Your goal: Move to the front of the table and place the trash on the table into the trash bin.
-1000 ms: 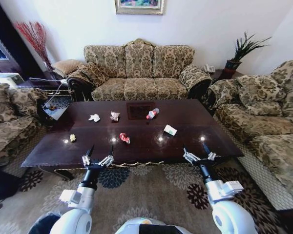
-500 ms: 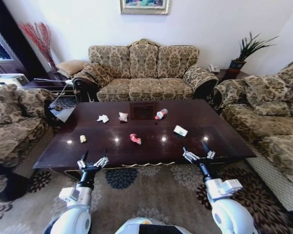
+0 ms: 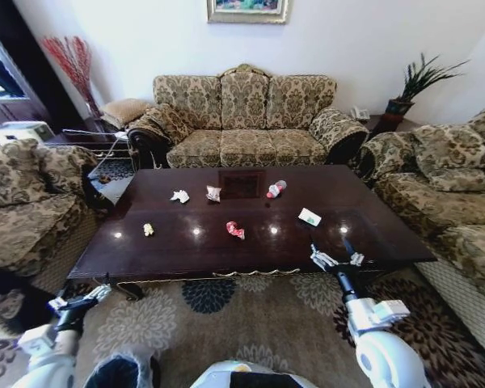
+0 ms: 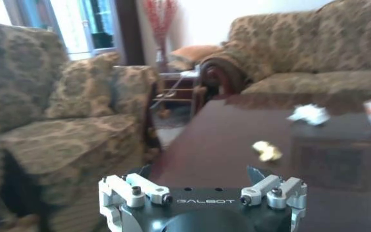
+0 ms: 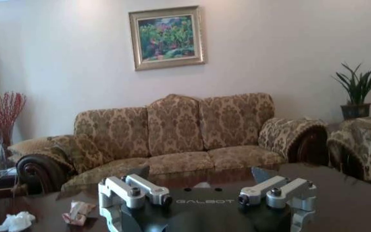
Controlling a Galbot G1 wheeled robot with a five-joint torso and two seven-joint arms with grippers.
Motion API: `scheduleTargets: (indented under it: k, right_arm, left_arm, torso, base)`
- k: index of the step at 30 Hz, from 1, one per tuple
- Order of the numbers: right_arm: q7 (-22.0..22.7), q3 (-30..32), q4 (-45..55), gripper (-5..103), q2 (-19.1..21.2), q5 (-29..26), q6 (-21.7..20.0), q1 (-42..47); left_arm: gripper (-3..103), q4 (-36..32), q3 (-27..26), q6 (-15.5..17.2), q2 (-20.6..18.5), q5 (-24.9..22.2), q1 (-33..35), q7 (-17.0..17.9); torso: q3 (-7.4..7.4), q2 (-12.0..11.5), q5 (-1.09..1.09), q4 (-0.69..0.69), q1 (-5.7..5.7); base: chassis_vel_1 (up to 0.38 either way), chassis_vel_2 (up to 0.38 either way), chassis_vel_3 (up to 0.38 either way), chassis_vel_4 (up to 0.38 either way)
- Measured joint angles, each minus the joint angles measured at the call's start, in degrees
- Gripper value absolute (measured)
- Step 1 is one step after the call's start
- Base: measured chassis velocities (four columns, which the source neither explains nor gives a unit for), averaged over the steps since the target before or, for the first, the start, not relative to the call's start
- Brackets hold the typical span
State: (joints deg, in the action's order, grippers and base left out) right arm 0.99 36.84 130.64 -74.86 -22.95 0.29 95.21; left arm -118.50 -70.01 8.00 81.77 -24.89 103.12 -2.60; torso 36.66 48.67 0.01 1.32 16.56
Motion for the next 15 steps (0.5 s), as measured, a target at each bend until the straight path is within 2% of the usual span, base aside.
scheduleTargets:
  k: [4,7,9,10,14,15]
  right_arm:
    - [-0.22,-0.62,-0.70,100,0.06,-0.09,-0.17,-0.73]
    - [-0.48,-0.68,-1.39,100,0.16,-0.57,-0.21,-0.81]
    - [-0.73,-0.47,-2.68,100,0.59,-1.51,-0.19,-1.05]
    - [-0.73,-0.47,-2.68,100,0.59,-1.51,-0.19,-1.05]
    - [-1.20,-0.46,-4.87,100,1.61,-2.58,-0.04,-1.87]
    - [-1.20,-0.46,-4.87,100,1.61,-2.58,-0.04,-1.87]
  left_arm:
    - [98,3.49,-3.67,-0.18,-0.61,1.78,0.18,-0.24]
    - [98,6.73,-6.28,-1.16,-1.36,2.88,0.29,-0.84]
    - [98,10.94,-10.20,-2.61,-1.82,3.52,0.86,-1.93]
    - [98,10.94,-10.20,-2.61,-1.82,3.52,0.86,-1.93]
    - [98,20.86,-12.69,-3.98,-3.97,4.20,0.94,-3.54]
    - [98,20.86,-12.69,-3.98,-3.97,4.20,0.94,-3.54]
  torso:
    - [0.00,0.00,-0.04,0.06,0.00]
    - [0.00,0.00,-0.04,0.01,0.00]
    - [0.00,0.00,-0.02,0.00,0.00]
    - [0.00,0.00,-0.02,0.00,0.00]
    - [0.00,0.00,-0.03,0.03,0.00]
    - [0.00,0.00,-0.03,0.03,0.00]
  base:
    - [0.000,0.000,0.000,0.000]
    - [0.000,0.000,0.000,0.000]
    - [0.000,0.000,0.000,0.000]
    - [0.000,0.000,0.000,0.000]
    - [0.000,0.000,0.000,0.000]
    - [0.000,0.000,0.000,0.000]
